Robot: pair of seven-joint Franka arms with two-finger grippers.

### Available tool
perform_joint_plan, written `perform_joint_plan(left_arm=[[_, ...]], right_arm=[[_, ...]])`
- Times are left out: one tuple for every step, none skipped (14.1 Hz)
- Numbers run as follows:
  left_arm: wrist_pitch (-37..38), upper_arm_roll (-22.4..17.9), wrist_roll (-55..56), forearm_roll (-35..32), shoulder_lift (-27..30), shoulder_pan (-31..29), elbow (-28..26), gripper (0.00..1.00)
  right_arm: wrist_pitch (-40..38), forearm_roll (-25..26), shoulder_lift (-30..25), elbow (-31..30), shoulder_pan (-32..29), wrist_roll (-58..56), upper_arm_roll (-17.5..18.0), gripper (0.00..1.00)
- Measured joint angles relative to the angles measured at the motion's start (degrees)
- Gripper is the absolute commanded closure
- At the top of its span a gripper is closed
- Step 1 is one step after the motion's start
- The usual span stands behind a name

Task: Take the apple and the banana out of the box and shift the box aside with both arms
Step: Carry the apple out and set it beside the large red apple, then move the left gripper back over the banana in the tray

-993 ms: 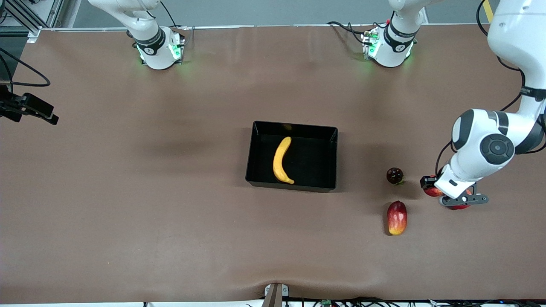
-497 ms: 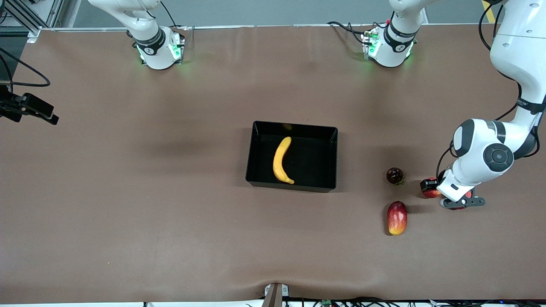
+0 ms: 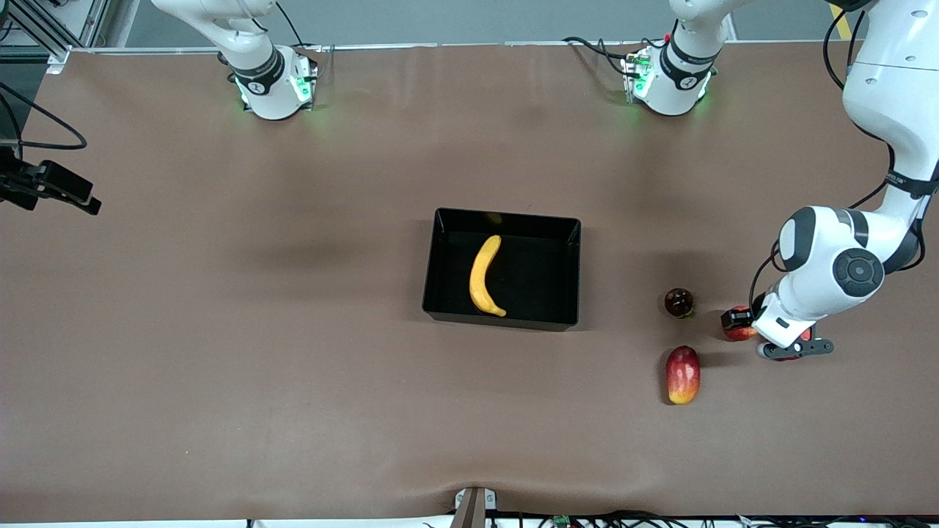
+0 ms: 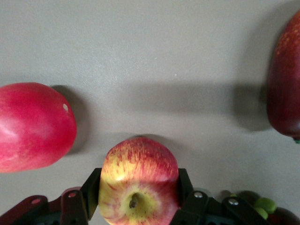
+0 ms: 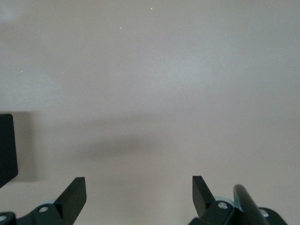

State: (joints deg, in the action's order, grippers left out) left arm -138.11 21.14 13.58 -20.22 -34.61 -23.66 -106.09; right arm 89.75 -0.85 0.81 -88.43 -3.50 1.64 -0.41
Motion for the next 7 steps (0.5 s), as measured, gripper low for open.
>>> perform_joint_plan(left_arm=[[0.00, 0.01, 0.00, 0.23, 0.00, 0.00, 0.00, 0.71], [0.00, 0.01, 0.00, 0.27, -0.01, -0.01, 0.00, 0.29], [0.00, 0.01, 0.00, 0.28, -0.01, -0.01, 0.00, 0.00], [0.00, 0.02, 0.00, 0.30, -0.06, -0.01, -0.02, 0.00], [0.02, 0.07, 0.00, 0.31, -0.03, -0.03, 0.03, 0.00], [0.37, 0.37, 0.01, 0.32, 0.07, -0.08, 0.30, 0.00], [1.58, 1.11, 0.04, 0.32, 0.51, -0.17, 0.82, 0.00]], right_arm=[[0.00, 0.00, 0.01, 0.00, 0.00, 0.00, 0.00, 0.00], [0.00, 0.00, 0.02, 0.00, 0.00, 0.00, 0.00, 0.00], [0.00, 0.00, 0.02, 0.00, 0.00, 0.00, 0.00, 0.00], [0.00, 0.00, 0.02, 0.00, 0.00, 0.00, 0.00, 0.00], [0.00, 0.00, 0.03, 0.00, 0.00, 0.00, 0.00, 0.00], [0.00, 0.00, 0.03, 0.00, 0.00, 0.00, 0.00, 0.00], [-0.01, 0.00, 0.04, 0.00, 0.00, 0.00, 0.00, 0.00]])
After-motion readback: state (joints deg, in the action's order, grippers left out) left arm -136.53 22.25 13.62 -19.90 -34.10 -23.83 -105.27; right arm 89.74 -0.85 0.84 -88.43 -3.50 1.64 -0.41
